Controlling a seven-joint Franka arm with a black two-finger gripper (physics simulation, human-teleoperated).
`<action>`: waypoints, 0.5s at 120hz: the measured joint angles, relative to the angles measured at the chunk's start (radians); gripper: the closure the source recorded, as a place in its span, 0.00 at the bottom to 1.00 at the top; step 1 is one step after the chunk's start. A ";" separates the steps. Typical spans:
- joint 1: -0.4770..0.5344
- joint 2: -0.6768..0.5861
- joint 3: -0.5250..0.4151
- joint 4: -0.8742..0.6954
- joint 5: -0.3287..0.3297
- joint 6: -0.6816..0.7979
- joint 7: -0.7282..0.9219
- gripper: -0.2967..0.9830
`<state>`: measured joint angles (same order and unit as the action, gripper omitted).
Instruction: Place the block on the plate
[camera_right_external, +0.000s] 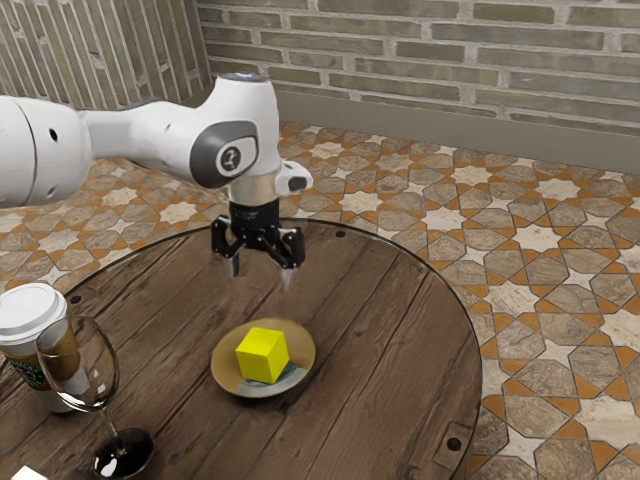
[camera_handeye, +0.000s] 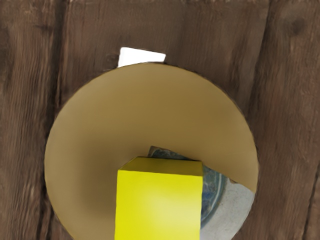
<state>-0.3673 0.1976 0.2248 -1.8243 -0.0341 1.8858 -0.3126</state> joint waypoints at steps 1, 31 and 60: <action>0.000 -0.001 -0.001 0.009 0.002 -0.004 0.001 0.24; -0.017 -0.034 -0.006 0.128 0.063 -0.088 0.042 0.23; 0.072 -0.115 0.061 0.187 0.113 -0.172 0.128 0.23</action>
<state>-0.2950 0.0822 0.2858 -1.6373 0.0785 1.7143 -0.1842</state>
